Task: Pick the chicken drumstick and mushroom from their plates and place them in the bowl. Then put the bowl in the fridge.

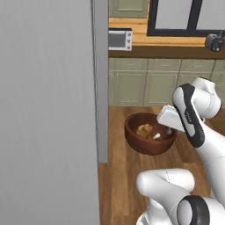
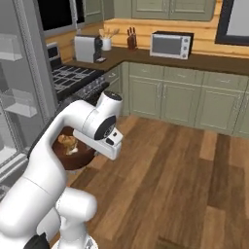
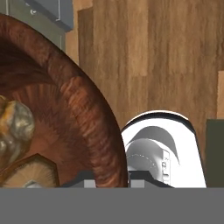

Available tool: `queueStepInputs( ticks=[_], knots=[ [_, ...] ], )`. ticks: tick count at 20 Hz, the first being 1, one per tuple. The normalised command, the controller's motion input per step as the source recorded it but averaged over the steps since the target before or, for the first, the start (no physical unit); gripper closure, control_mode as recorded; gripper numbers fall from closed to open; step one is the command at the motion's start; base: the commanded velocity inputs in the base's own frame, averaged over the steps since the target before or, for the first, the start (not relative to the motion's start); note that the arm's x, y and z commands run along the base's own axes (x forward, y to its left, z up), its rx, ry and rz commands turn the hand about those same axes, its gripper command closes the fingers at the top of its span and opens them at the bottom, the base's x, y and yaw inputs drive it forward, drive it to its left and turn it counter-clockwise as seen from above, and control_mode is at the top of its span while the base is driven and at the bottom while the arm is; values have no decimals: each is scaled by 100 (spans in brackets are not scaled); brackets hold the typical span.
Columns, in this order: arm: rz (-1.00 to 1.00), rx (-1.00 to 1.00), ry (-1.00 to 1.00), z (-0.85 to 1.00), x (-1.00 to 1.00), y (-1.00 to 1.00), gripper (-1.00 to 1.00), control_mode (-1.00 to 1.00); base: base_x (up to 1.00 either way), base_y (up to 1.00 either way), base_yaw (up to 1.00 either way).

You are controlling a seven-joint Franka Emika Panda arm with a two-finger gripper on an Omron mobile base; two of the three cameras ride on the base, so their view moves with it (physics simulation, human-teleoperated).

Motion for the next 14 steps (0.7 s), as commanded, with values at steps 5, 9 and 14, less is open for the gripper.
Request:
queueStepInputs(
  ticks=[5,9,14],
  knots=[
    [0,0,0,0,0,0,100,100,34,8,51],
    [0,0,0,0,0,0,100,100,52,3,53],
    [0,0,0,0,0,0,100,100,36,1,53]
  ],
)
